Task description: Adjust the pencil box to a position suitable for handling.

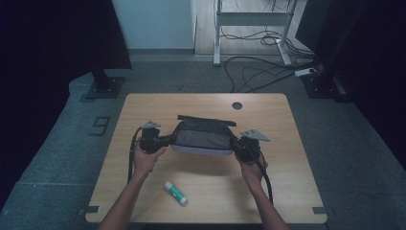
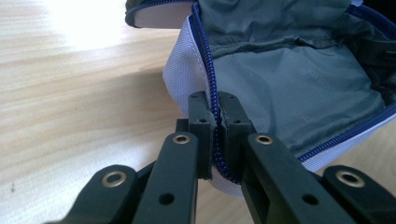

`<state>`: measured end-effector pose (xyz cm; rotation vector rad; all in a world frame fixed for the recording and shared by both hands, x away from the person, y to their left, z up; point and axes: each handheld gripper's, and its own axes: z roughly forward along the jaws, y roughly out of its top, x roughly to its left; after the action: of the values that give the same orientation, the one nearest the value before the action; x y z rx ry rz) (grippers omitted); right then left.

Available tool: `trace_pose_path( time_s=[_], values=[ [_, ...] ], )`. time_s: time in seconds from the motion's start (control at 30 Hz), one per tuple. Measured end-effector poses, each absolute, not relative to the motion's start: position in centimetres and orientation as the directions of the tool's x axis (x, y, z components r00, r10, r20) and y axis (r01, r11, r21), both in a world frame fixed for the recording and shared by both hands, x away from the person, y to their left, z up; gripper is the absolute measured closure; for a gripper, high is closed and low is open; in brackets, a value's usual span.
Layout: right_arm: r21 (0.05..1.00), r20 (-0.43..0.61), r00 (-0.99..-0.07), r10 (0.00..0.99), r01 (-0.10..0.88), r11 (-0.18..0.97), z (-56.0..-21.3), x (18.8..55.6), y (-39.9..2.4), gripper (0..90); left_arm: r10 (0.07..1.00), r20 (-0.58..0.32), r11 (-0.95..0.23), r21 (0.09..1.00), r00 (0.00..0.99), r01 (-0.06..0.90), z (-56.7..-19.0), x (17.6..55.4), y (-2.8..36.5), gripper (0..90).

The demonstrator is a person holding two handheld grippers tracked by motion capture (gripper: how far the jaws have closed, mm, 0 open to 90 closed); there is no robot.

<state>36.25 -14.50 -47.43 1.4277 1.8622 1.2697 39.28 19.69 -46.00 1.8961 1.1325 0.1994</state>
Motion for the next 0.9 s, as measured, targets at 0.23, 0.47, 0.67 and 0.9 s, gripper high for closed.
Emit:
trace_pose_path(
  time_s=[0.23,0.47,0.67,0.9],
  values=[
    [0.879,0.147,-0.380,0.913,0.473,0.056,-47.8,33.9,-14.3,86.1,0.750,-0.292,-0.202,0.753,0.593,0.626,-46.8,37.6,20.3,85.8],
    [0.843,0.153,-0.385,0.910,0.532,0.083,-50.5,33.2,-14.6,85.8,0.747,-0.310,-0.241,0.698,0.588,0.674,-49.2,37.5,19.9,85.5],
    [0.815,0.176,-0.378,0.909,0.574,0.081,-52.3,33.4,-15.1,85.7,0.744,-0.318,-0.269,0.664,0.589,0.698,-50.9,37.5,19.2,84.7],
    [0.795,0.172,-0.374,0.911,0.599,0.096,-53.5,33.3,-15.7,84.4,0.732,-0.329,-0.299,0.631,0.596,0.716,-51.8,37.3,18.5,82.4]
  ],
)
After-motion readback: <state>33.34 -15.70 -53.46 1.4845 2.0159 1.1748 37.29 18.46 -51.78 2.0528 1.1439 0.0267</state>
